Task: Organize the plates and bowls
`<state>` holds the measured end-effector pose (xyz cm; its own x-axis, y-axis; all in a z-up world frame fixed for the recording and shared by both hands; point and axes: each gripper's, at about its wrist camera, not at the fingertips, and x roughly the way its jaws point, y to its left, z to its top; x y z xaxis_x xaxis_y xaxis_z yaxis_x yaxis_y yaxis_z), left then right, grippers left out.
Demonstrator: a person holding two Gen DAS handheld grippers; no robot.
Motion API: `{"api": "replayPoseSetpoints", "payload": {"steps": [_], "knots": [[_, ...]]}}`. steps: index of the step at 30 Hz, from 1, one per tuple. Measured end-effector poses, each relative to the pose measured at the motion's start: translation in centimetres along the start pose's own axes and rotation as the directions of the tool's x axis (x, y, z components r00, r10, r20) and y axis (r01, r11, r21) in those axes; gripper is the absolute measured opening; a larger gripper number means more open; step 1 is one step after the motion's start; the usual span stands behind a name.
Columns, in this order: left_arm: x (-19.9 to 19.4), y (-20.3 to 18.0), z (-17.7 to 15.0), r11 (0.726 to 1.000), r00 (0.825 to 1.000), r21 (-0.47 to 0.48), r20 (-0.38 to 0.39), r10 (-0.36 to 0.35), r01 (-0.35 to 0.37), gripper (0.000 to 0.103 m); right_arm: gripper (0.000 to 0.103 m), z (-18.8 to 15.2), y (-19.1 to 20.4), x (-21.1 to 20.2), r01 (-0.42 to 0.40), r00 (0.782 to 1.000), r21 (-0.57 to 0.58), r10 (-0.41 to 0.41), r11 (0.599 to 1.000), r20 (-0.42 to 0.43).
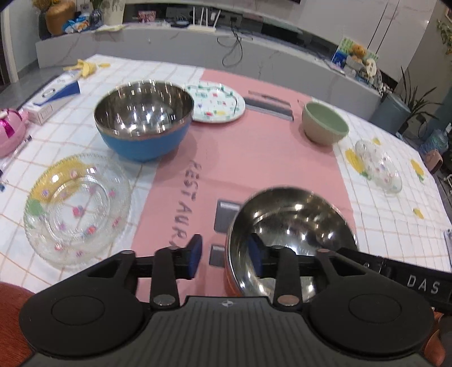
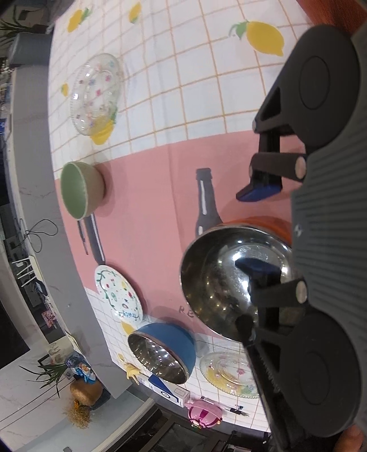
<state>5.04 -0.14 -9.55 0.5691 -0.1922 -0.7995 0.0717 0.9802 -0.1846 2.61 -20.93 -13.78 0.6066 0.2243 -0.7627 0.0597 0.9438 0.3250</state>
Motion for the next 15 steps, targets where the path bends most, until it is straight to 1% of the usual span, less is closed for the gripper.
{"api": "replayPoseSetpoints", "payload": {"steps": [1,3,6,8,11,13,15], "knots": [[-0.3,0.0,0.2,1.000,1.000,0.001,0.009,0.002,-0.002,0.049,0.055,0.1,0.0,-0.2,0.003,1.000,-0.002,-0.003,1.000,0.007],[-0.9,0.0,0.6,1.000,1.000,0.004,0.027,0.007,-0.007,0.052,0.057,0.3,0.1,-0.6,0.006,1.000,-0.005,-0.006,1.000,0.022],[-1.9,0.0,1.5,0.999,0.998,0.022,0.057,0.028,-0.029,0.054,0.064,0.7,0.4,-1.6,0.015,0.998,-0.015,-0.014,1.000,0.054],[-2.6,0.1,2.1,0.998,0.995,0.039,0.081,0.050,-0.053,0.056,0.065,1.0,0.6,-2.2,0.023,0.997,-0.025,-0.021,0.999,0.079],[-3.5,0.4,3.3,0.996,0.993,0.063,0.099,0.063,-0.070,0.061,0.067,1.4,1.0,-3.0,0.033,0.994,-0.037,-0.028,0.999,0.108],[-4.2,0.6,4.1,0.994,0.991,0.079,0.116,0.072,-0.081,0.065,0.069,1.8,1.3,-3.4,0.028,0.993,-0.037,-0.024,0.999,0.114],[-4.7,1.0,4.9,0.992,0.989,0.091,0.126,0.077,-0.089,0.068,0.070,2.3,1.6,-3.5,0.020,0.993,-0.035,-0.016,0.999,0.114]]}}
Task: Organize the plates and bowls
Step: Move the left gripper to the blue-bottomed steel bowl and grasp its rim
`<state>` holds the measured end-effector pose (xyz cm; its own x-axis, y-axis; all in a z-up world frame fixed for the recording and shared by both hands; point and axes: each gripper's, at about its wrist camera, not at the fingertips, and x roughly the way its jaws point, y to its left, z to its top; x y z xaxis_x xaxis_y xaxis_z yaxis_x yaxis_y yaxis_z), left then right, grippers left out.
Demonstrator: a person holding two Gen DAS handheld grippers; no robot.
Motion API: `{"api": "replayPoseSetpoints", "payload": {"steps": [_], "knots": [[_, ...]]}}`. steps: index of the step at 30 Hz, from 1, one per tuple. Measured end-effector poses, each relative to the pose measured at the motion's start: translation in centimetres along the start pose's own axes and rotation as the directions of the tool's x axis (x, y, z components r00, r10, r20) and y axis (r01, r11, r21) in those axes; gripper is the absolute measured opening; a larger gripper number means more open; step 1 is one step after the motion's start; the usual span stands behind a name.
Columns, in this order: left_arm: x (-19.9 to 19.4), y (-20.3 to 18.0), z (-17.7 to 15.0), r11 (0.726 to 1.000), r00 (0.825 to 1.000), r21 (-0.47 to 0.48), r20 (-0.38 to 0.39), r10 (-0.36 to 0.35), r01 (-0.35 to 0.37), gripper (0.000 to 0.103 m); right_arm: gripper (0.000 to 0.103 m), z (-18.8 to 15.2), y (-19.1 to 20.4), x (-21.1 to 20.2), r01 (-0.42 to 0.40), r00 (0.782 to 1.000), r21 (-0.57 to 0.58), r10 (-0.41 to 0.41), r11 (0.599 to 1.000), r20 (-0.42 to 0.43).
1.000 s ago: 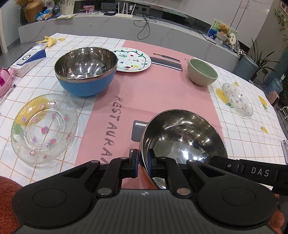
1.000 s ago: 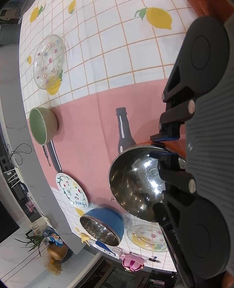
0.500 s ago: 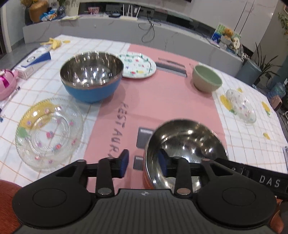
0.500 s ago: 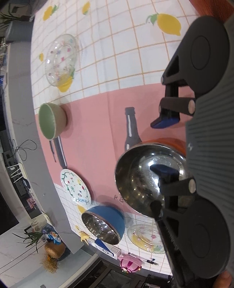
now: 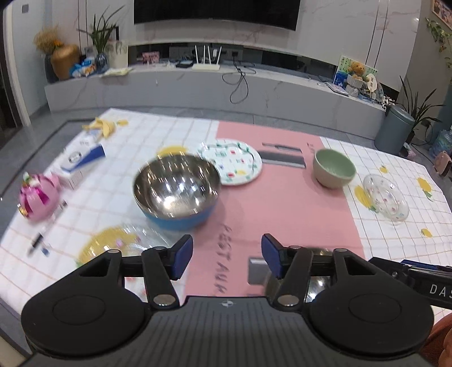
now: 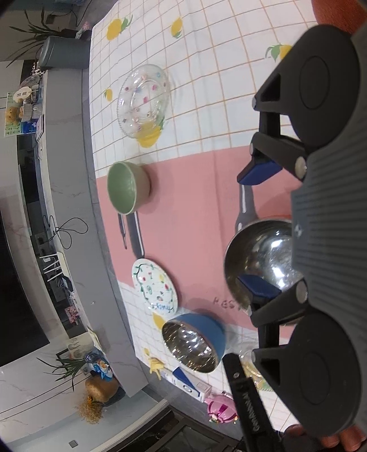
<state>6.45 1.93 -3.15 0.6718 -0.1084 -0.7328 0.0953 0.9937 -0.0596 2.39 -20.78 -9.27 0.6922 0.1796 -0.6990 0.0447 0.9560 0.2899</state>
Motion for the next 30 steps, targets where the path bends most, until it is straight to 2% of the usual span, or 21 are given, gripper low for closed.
{"api": "replayPoseSetpoints", "payload": {"steps": [9,13,22,27,30], "knots": [[0.1,2.3,3.3,0.994,0.997,0.068,0.009,0.079,-0.080,0.070,0.075,2.2,2.6,1.1,-0.011,1.000,-0.028,0.010,1.000,-0.018],[1.2,4.1,4.3,0.992,0.994,0.065,0.006,0.105,-0.105,0.070,0.075,3.0,4.4,2.3,-0.012,0.999,-0.051,0.011,0.999,-0.033],[5.0,8.3,5.3,0.995,0.995,0.002,-0.036,0.095,-0.095,0.070,0.075,5.2,9.5,6.1,-0.042,0.998,-0.110,0.036,0.993,-0.054],[7.0,10.6,5.7,0.994,0.993,-0.016,-0.047,0.106,-0.107,0.070,0.075,6.4,11.7,9.1,-0.050,0.995,-0.092,0.042,0.995,-0.088],[8.4,11.7,5.8,0.996,0.995,-0.045,-0.060,0.077,-0.080,0.069,0.072,6.7,12.7,11.3,-0.036,0.992,-0.073,0.027,0.997,-0.123]]}}
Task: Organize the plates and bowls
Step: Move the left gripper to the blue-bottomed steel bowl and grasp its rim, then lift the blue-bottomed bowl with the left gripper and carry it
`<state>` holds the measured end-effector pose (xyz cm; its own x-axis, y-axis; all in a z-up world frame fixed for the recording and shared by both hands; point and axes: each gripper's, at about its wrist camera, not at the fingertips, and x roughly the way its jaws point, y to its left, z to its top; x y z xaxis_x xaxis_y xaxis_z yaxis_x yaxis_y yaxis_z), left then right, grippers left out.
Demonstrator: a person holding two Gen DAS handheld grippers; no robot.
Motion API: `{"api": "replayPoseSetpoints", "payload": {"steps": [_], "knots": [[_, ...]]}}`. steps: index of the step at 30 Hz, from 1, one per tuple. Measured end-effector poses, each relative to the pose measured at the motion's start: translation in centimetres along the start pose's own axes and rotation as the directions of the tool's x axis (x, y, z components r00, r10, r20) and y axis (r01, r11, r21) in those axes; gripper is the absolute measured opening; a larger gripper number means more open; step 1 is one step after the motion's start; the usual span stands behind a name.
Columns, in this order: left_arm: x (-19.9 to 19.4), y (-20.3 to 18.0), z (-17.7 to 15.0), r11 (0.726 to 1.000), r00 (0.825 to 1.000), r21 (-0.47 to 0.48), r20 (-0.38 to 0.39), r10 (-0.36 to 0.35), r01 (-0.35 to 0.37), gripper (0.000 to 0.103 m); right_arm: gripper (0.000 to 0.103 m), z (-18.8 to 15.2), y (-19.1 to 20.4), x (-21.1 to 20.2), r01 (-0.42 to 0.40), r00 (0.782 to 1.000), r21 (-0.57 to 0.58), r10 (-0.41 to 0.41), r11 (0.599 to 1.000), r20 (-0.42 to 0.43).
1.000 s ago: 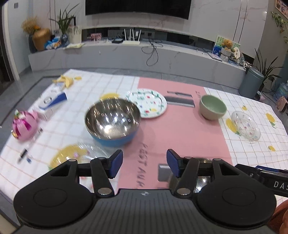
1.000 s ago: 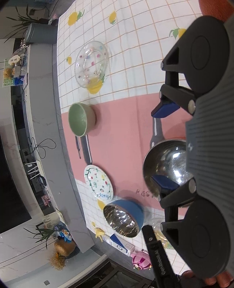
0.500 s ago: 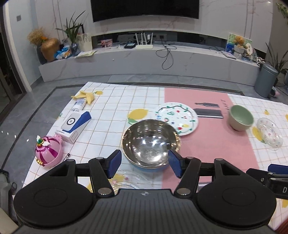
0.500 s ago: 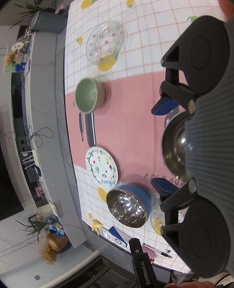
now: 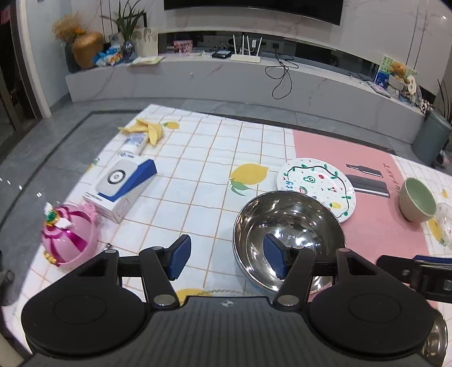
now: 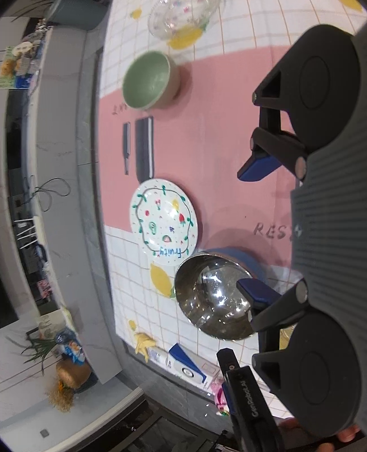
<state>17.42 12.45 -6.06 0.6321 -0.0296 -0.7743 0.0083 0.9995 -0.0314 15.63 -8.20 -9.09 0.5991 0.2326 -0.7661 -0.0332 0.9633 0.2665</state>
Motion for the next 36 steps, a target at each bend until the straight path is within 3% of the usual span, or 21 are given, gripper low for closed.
{"api": "replayPoseSetpoints", "payload": {"steps": [5,12,21,26,28,30,36], "knots": [[2.2,0.5,0.1,0.999,0.999,-0.036,-0.033,-0.020,0.019,0.069,0.070,1.0,0.3,2.6,0.024,1.000,0.046,-0.023,0.999,-0.017],[4.6,-0.1,-0.1,0.998,0.997,-0.058,-0.077,-0.025,0.020,0.067,0.057,1.6,0.2,5.2,0.015,0.998,0.085,-0.010,0.996,-0.057],[5.8,0.2,-0.2,0.994,0.993,-0.109,-0.115,-0.011,-0.002,0.028,0.031,1.7,0.3,6.2,-0.033,0.996,0.109,0.041,0.993,-0.073],[6.2,0.5,-0.4,0.990,0.991,-0.143,-0.132,-0.032,0.012,0.018,0.019,1.7,0.3,6.2,-0.065,0.994,0.132,0.076,0.989,-0.082],[6.1,0.5,-0.4,0.987,0.989,-0.155,-0.134,-0.057,0.036,0.008,0.010,1.8,0.2,6.3,-0.081,0.991,0.156,0.095,0.985,-0.090],[6.0,0.4,-0.4,0.987,0.989,-0.157,-0.136,-0.059,0.037,0.007,0.005,1.8,0.3,6.3,-0.093,0.989,0.168,0.111,0.981,-0.101],[5.1,0.3,-0.4,0.987,0.989,-0.158,-0.135,-0.060,0.039,0.007,0.005,1.7,0.8,5.4,-0.079,0.992,0.154,0.092,0.985,-0.085]]}}
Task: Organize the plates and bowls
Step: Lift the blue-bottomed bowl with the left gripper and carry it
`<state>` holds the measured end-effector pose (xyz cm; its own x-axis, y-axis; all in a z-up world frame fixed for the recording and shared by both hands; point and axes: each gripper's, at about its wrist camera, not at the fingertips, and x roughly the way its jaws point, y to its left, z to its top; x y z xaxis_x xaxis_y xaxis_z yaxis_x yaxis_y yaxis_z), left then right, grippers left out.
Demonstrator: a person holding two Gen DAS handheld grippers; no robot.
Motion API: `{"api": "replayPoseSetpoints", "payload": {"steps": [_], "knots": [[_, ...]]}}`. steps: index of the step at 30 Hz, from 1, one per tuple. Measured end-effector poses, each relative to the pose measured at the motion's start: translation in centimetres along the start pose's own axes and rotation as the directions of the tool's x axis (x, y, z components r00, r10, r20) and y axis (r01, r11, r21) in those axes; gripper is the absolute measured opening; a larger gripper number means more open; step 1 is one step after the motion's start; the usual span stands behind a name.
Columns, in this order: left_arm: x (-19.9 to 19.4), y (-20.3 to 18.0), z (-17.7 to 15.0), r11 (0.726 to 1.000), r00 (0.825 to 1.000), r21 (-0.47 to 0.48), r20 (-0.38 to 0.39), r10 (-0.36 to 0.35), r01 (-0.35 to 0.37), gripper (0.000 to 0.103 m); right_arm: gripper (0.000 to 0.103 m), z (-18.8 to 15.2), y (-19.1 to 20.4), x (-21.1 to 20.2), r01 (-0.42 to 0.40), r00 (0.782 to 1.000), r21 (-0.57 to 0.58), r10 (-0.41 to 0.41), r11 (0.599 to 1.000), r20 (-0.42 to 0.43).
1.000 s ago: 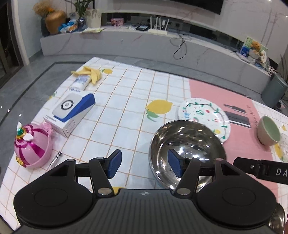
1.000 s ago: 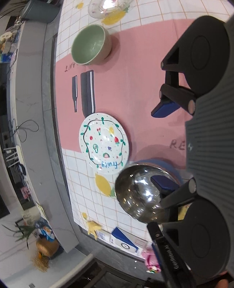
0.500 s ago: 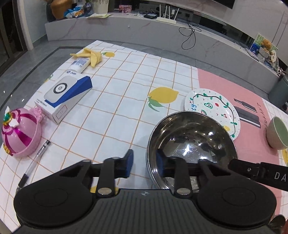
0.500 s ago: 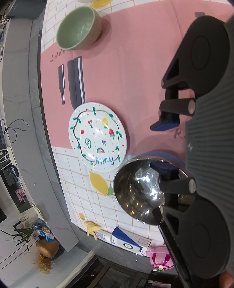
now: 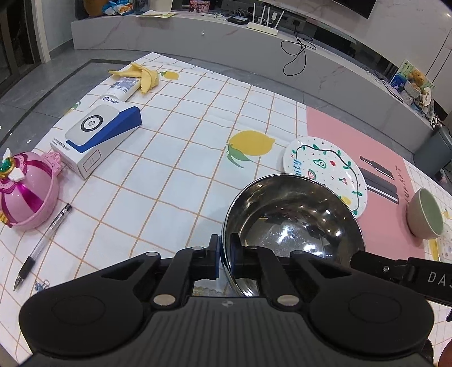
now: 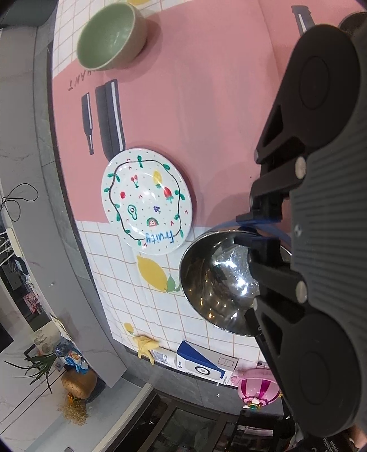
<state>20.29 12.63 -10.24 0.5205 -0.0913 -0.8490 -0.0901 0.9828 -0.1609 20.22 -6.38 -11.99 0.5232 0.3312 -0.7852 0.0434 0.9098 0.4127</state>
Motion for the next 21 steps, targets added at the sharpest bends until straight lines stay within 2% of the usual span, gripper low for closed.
{"api": "replayPoseSetpoints", "payload": {"steps": [9,21], "knots": [[-5.2,-1.9,-0.2,1.000,0.998,0.005,0.060,-0.002,0.001,0.008,0.004,-0.6,-0.3,-4.3,-0.032,0.998,-0.023,0.033,0.999,0.060],[-13.0,-6.5,-3.2,0.999,0.985,0.028,0.167,-0.047,0.043,0.009,0.004,-3.3,-3.1,-13.8,-0.083,0.983,-0.019,0.085,0.996,0.164]]}}
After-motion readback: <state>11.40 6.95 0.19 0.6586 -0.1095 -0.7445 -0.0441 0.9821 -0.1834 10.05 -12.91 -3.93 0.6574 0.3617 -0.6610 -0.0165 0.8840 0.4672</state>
